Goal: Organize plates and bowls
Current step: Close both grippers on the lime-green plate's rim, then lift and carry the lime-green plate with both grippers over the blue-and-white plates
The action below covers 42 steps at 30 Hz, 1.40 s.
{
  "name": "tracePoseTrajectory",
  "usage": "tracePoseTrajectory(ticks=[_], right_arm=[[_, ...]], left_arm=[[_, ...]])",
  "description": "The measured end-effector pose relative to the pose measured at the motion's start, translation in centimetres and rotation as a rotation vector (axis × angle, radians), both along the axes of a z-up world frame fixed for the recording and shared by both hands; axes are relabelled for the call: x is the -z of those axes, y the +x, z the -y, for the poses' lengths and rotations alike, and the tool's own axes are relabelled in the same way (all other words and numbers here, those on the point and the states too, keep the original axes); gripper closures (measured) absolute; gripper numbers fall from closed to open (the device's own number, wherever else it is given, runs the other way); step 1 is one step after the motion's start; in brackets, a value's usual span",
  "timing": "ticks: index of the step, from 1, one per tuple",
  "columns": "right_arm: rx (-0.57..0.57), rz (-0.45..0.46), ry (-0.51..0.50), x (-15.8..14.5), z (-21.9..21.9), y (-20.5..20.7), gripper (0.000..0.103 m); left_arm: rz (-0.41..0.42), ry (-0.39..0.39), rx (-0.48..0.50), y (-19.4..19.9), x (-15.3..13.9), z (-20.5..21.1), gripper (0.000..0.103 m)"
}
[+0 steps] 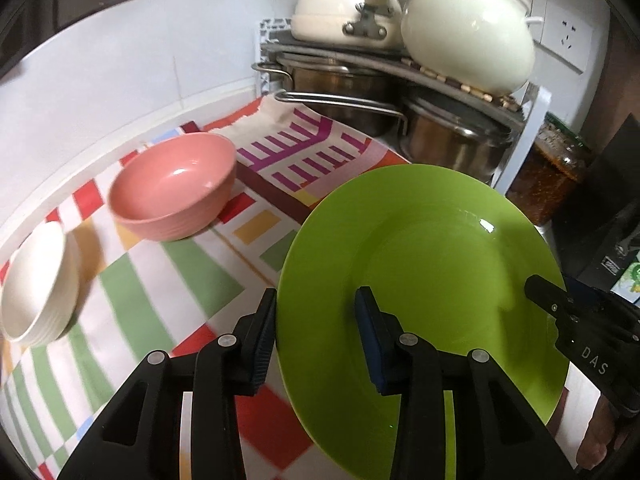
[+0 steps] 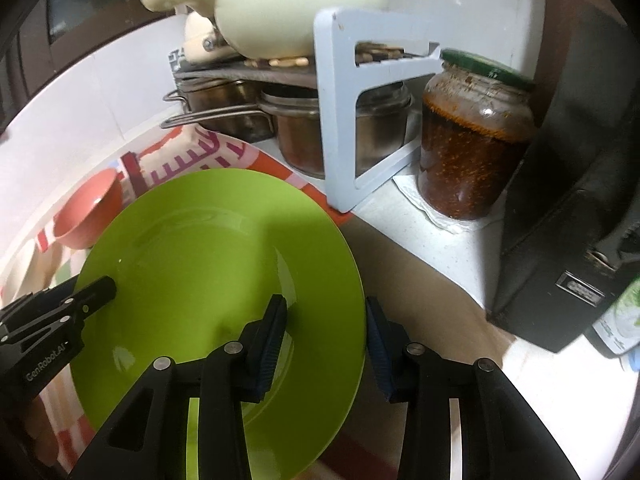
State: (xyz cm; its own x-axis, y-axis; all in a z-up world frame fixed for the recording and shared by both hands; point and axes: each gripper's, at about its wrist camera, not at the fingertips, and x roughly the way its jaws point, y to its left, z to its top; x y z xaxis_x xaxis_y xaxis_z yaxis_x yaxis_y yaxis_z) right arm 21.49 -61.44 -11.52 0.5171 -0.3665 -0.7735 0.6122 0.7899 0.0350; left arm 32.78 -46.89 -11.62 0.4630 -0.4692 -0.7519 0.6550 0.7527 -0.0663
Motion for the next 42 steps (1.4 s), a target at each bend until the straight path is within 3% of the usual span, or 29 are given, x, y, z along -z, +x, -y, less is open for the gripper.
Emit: tracePoseTrajectory(ticks=[15,31,42], right_arm=[[-0.146,0.059,-0.044,-5.4,-9.1,-3.3,0.063],[-0.389,0.096,-0.039,-7.2,-20.2,-3.8,0.063],[-0.510,0.097,-0.030,-7.6,-29.1,-3.6,0.063]], left_arm=[[0.067,-0.051,-0.159,-5.7,-4.6,-11.4,0.065],[0.104,-0.051,-0.411,-10.2,-6.3,-25.3,0.065],[0.102,-0.040,-0.524,-12.0,-6.5,-34.5,0.065]])
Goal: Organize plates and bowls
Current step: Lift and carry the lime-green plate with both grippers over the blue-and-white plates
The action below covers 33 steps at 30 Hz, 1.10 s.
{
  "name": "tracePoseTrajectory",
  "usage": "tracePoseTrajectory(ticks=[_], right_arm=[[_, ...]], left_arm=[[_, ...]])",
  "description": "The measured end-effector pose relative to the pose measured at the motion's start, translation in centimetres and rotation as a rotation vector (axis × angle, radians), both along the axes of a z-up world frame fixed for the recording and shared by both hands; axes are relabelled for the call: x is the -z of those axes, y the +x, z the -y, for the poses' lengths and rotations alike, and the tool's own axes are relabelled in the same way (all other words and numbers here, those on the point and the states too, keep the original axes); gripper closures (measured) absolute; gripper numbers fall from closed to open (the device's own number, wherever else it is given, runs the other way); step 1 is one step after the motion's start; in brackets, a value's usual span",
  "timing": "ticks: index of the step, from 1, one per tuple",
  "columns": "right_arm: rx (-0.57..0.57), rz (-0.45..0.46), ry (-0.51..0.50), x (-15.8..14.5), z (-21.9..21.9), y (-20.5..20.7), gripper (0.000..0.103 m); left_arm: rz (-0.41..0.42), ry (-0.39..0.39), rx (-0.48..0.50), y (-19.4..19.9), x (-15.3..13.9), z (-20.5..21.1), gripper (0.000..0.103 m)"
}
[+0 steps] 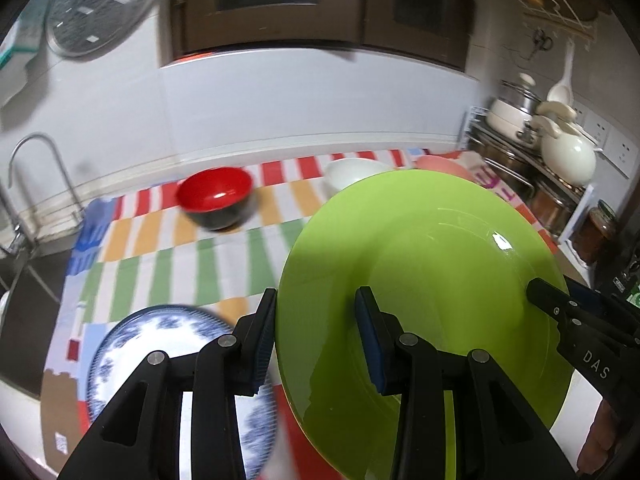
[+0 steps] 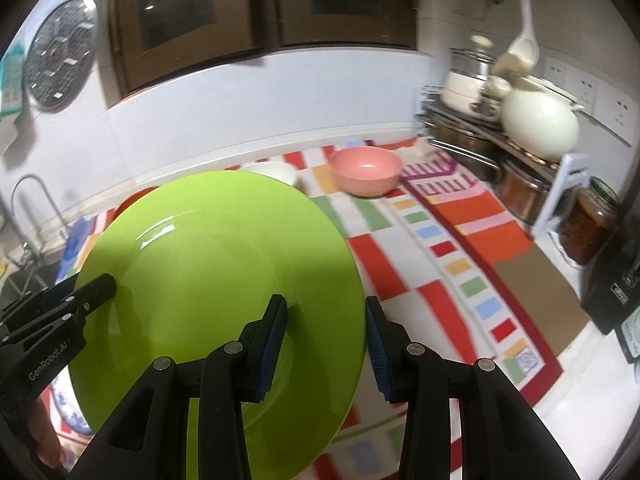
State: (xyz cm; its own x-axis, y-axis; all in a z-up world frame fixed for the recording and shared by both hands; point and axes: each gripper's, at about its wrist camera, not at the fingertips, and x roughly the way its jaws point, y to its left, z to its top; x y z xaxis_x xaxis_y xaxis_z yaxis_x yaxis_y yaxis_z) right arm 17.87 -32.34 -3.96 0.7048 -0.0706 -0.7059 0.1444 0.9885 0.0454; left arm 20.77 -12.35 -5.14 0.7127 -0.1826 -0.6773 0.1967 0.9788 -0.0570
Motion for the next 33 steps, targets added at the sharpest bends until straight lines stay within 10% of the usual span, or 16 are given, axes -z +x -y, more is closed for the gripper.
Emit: tracePoseTrajectory(ticks=[33], right_arm=[[-0.336,-0.185,0.019,7.3,-20.3,4.8,0.063]], left_arm=[[-0.190,0.031,-0.323,-1.0,7.5,-20.7,0.064]])
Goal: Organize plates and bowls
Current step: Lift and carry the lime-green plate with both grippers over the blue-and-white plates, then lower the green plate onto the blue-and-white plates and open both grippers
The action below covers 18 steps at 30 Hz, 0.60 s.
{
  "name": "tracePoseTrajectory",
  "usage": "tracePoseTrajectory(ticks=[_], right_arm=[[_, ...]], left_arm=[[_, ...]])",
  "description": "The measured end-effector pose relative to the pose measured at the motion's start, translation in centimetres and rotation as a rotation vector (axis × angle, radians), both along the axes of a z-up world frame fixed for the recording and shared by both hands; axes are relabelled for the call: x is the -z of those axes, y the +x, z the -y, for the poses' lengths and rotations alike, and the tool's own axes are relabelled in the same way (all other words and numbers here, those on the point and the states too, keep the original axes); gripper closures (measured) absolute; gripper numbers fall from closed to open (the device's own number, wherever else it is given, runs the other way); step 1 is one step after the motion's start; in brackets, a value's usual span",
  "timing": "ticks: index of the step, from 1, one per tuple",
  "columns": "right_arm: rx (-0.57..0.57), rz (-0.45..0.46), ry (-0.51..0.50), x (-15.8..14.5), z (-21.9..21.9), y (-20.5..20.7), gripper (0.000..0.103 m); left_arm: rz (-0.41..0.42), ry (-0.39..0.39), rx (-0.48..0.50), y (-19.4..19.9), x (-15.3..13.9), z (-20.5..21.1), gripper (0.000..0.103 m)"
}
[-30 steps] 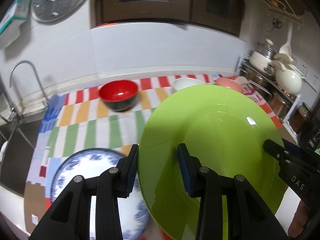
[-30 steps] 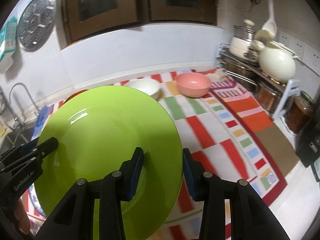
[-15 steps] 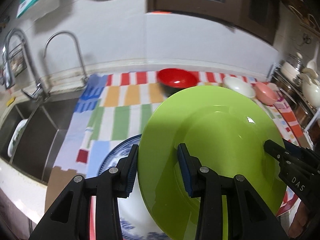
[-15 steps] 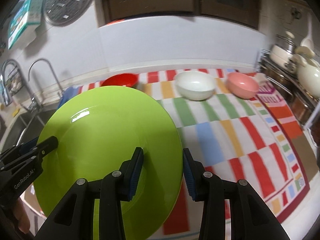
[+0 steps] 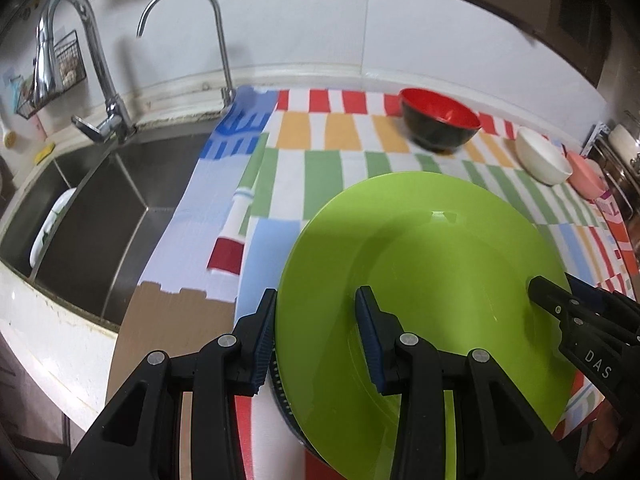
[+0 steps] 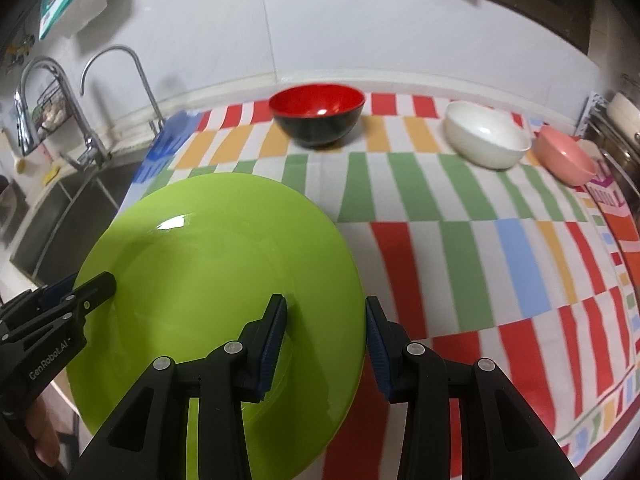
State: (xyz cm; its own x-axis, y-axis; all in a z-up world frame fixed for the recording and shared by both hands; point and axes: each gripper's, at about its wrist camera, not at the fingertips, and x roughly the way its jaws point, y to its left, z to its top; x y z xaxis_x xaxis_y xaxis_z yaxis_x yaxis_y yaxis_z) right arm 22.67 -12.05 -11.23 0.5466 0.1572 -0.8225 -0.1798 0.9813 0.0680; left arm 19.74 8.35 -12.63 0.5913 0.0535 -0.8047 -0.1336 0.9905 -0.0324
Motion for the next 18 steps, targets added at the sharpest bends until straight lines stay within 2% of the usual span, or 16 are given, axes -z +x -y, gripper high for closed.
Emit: tracePoseTrajectory(ticks=[11,18], right_arm=[[-0.009,-0.054,-0.023,2.1,-1.3,0.6,0.063],[-0.003,-0.048,-0.046,2.5,-1.5,0.7,0.063]], left_arm=[[-0.056,-0.015,-0.005,0.5,2.4,-1.1,0.064],[-0.063,-0.003,0.006,0.6,2.9,-0.8,0.064]])
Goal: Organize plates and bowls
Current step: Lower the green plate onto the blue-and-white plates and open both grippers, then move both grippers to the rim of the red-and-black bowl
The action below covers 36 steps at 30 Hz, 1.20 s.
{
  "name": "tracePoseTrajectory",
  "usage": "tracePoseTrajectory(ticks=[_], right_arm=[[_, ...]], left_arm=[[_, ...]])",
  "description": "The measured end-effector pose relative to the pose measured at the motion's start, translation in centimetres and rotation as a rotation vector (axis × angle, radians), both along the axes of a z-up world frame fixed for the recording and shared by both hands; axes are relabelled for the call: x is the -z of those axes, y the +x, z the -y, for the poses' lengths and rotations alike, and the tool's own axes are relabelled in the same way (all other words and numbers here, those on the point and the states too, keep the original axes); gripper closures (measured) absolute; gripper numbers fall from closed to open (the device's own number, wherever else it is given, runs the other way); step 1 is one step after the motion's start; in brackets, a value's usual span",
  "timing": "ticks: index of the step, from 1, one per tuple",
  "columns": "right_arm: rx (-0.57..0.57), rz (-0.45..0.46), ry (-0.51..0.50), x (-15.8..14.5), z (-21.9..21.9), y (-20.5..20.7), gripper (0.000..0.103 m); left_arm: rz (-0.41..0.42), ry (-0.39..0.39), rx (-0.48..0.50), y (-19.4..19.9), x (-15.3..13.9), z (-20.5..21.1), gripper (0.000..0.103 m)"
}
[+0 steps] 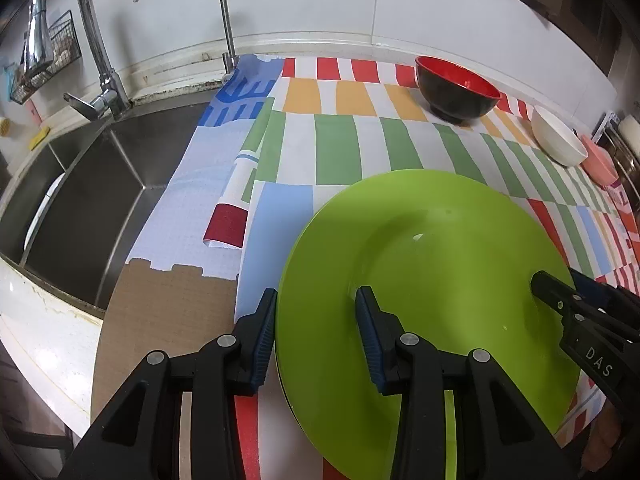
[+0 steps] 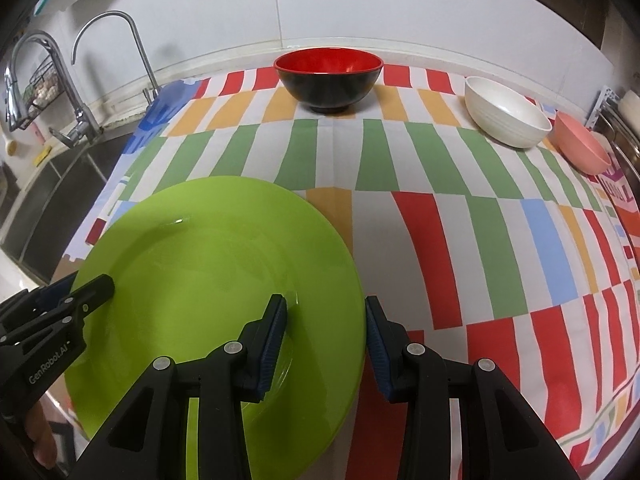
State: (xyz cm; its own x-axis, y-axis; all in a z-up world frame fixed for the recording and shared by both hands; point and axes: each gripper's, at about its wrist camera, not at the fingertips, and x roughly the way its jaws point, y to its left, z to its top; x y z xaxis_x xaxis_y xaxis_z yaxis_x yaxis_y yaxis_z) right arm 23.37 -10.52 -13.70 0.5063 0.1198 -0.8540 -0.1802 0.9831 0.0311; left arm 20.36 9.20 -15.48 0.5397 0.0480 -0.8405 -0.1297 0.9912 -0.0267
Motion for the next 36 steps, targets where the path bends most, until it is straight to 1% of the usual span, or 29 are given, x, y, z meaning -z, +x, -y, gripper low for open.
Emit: tracePoseTrajectory(ticks=[4,8,10,14,18,25,32,36], right_arm=[[-0.009,0.004,-0.010,0.0,-0.1,-0.1,0.063],[-0.024,0.013,-0.025,0.0,-0.1,-0.2,0.062],[-0.021,0.026,-0.043,-0.2,-0.1,-0.3,0.062],[-0.011,0.053,-0.056,-1.0,0.2,-0.4,0.061],[0.002,0.104,-0.019,-2.4,0.8,-0.6,0.061],[0.034,0.139,0.010,-4.6,1.4,0.0,0.061],[0.079,0.199,0.013,-7.0,2.2,1.0,0.061],[0.097,0.234,0.018,-8.3,2.8,2.3,0.061]], left_arm=[[-0.001,0.009,0.007,0.0,0.1,0.0,0.064],[0.002,0.042,0.021,0.1,0.1,0.2,0.064],[0.014,0.060,0.016,0.1,-0.1,0.1,0.054],[0.043,0.092,0.026,-0.2,-1.0,0.2,0.050],[0.072,0.093,0.050,0.0,-2.4,0.6,0.050],[0.132,0.064,0.104,1.1,-5.2,1.1,0.050],[0.198,0.079,0.167,3.2,-7.4,2.2,0.051],[0.213,0.067,0.182,4.8,-8.3,2.8,0.054]])
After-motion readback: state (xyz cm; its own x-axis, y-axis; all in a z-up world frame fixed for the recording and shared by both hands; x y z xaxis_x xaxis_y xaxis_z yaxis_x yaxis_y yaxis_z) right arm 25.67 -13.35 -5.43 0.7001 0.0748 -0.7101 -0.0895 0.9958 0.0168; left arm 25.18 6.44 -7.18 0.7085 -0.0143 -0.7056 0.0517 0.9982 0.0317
